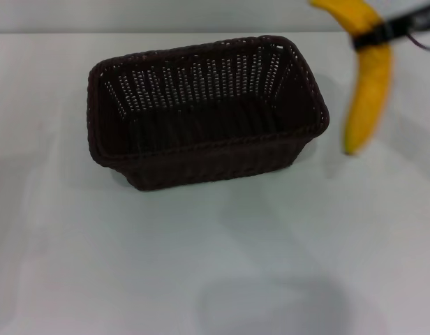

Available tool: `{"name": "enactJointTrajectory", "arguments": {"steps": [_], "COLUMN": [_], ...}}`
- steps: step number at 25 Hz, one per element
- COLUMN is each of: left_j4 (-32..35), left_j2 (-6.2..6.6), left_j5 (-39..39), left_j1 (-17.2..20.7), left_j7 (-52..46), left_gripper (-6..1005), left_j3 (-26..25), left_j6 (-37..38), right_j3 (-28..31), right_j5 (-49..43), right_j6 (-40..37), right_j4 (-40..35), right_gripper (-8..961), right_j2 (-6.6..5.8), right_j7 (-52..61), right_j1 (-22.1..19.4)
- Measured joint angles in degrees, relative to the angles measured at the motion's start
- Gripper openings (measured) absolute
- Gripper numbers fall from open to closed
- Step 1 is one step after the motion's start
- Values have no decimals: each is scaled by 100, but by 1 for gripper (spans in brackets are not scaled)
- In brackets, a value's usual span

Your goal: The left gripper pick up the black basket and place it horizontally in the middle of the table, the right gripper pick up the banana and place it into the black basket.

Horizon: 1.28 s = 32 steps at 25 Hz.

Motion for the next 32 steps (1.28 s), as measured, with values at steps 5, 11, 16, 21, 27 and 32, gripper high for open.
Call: {"name": "enactJointTrajectory", "arguments": {"steps": [5,11,16,21,27,32], "left_j4": [-43,-52,-65,-66,-66,-66], "left_j2": [-22,-31,-31,-31,-31,-30], "left_j5": [41,57,60,60,60,59], "left_j1": [-133,-157,-171,-221,-247,-218], "left_j7": [-9,-29,-53,-53,-53,-53], "left_gripper": [881,881,881,881,881,881], "left_j3": [31,40,43,43,43,42], "left_j6": [5,6,6,6,26,83], "right_j3": [-224,-862,-1149,-1273,-1252,-765], "right_j5": [1153,3209,4642,5176,5954,7266], "right_j6": [-1605,-3907,-4400,-4275,-4192,-4169], "right_j4": [-513,-2242,-3478,-3797,-3314,-3041], "right_gripper": [492,504,519,535,554,708], "right_j2": [11,17,30,33,15,14], "right_j7": [-996,-3233,-5027,-5935,-6702,-7727], "right_j1": [109,123,166,100,-491,-1265]}}
